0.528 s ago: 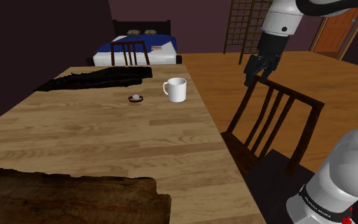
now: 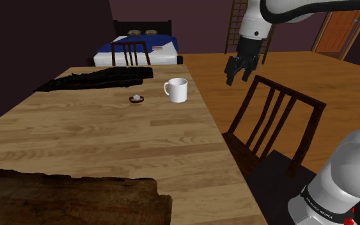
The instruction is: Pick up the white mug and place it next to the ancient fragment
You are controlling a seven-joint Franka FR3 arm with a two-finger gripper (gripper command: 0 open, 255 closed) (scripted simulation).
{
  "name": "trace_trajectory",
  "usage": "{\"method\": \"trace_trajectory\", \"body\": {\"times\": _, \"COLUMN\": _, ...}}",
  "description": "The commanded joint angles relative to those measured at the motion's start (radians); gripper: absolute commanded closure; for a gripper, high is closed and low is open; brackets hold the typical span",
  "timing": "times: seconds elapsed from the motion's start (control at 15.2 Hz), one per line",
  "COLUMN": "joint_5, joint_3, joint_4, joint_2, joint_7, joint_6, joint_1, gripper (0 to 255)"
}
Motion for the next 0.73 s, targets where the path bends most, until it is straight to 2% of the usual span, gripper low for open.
{"method": "trace_trajectory", "body": {"times": 0.0, "joint_5": -0.006, "joint_3": 0.004, "joint_4": 0.052, "joint_2": 0.087, "joint_7": 0.0, "joint_6": 0.034, "joint_1": -0.003, "gripper": 0}}
{"method": "trace_trajectory", "body": {"times": 0.66, "joint_5": -0.048, "joint_3": 0.022, "joint_4": 0.37, "joint_2": 0.485, "joint_7": 0.019, "joint_6": 0.104, "joint_1": -0.009, "gripper": 0}}
